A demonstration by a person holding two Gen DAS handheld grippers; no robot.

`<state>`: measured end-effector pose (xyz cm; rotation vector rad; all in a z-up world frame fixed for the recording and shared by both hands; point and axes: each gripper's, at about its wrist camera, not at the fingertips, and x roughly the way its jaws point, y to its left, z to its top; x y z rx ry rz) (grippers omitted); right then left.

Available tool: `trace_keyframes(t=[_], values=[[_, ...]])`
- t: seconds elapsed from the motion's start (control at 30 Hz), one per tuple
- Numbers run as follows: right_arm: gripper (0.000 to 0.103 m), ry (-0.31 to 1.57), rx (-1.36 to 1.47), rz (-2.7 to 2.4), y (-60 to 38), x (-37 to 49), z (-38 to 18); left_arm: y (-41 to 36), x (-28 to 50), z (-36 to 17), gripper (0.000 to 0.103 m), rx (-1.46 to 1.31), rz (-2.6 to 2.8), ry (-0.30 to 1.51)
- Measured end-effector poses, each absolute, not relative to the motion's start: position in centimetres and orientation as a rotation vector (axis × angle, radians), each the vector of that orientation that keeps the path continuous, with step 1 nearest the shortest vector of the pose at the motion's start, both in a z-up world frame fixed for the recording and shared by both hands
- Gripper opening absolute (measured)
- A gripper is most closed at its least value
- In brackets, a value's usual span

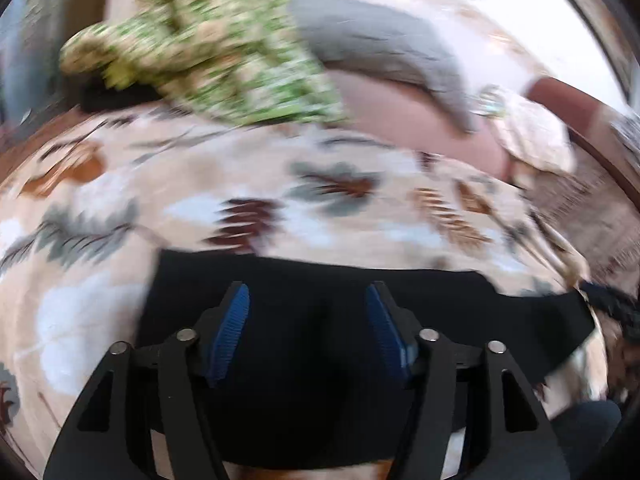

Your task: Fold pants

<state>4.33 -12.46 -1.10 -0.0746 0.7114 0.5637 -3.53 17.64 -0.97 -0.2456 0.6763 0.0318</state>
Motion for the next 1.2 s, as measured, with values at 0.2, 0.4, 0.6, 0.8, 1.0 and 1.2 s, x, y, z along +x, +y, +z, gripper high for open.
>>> trace_keyframes(t=[0.2,0.4,0.6,0.8,1.0,1.2], values=[[0.063,0.834,-0.047,0.343,-19.4,4.8,-3.7,9.8,-0.3,-1.8,0.070,-0.194,-0.126,0.714],[0.077,0.956,-0.167,0.324,-17.8,5.1,-5.7,7.0,0.5,-4.5,0.080,-0.134,-0.105,0.713],[0.082,0.828,0.033,0.354,-20.2,3.0,-3.1,8.5,0.2,-4.8,0.082,-0.235,-0.174,0.688],[0.069,0.876,0.297,0.334,-24.4,2.7,-3.1,8.2,0.1,-4.9,0.088,-0.230,-0.193,0.686],[0.076,0.730,0.606,0.254,-31.3,-1.1,-2.5,8.2,0.1,-4.9,0.090,-0.238,-0.204,0.678],[0.076,0.825,0.713,0.281,-32.6,-1.2,-4.6,8.1,0.0,-4.9,0.094,-0.233,-0.212,0.674]])
